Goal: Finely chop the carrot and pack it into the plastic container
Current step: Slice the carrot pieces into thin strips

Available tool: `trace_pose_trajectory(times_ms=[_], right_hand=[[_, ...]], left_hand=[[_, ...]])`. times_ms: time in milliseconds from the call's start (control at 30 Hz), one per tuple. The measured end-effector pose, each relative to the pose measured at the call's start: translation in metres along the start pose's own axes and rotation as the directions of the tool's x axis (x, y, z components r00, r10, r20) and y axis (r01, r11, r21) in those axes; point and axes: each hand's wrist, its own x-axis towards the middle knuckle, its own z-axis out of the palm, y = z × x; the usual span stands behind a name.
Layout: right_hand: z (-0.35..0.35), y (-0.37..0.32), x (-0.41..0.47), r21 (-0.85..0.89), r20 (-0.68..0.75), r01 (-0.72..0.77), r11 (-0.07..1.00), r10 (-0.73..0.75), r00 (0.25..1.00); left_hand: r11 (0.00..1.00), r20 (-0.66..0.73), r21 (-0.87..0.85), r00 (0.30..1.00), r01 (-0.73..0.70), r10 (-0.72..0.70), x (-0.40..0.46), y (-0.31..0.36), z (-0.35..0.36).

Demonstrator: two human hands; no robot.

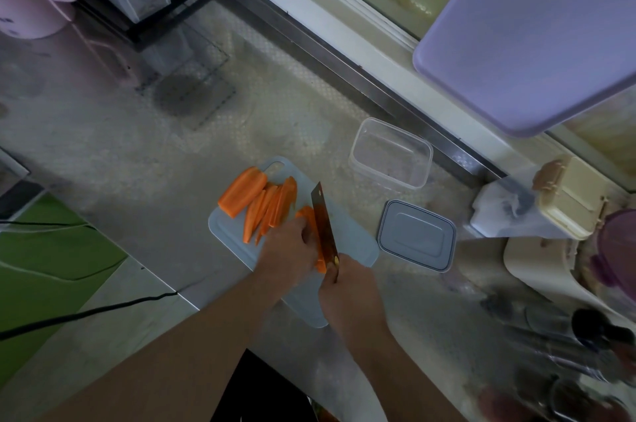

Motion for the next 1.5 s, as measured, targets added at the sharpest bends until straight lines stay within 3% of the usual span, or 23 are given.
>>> trace_pose_trajectory(times_ms=[400, 567, 800, 1167, 1300, 1500], right_hand=[[0.005, 0.005, 0.006, 0.081, -0.116, 0.018, 0.997, -0.009, 0.993], [-0.009, 0.009, -0.005, -0.019, -0.099, 0.031, 0.999, -0.033, 0.995], [0.001, 0.013, -0.008, 0.040, -0.050, 0.013, 0.999, -0.011, 0.999], [0.011, 0.007, 0.003, -0.062, -0.052, 0.037, 0.997, -0.041, 0.998], [0.007, 0.001, 0.006, -0.033, -0.110, 0.042, 0.999, -0.045, 0.993], [-0.008, 0.004, -0.010, 0.056, -0.053, 0.052, 0.997, -0.049, 0.997]], left_hand=[[0.999, 0.000, -0.039, 1.000, 0.029, -0.029, 0.001, -0.004, 0.000], [1.000, 0.017, -0.030, 1.000, 0.008, -0.008, 0.002, -0.005, 0.000], [1.000, 0.028, -0.029, 1.000, -0.008, 0.009, 0.001, -0.006, -0.001], [0.999, 0.018, -0.029, 1.000, -0.014, 0.014, 0.003, -0.008, 0.000], [1.000, 0.034, -0.014, 0.999, -0.018, 0.018, 0.005, -0.012, 0.001], [1.000, 0.062, -0.009, 0.998, -0.026, 0.027, 0.006, -0.014, 0.000]])
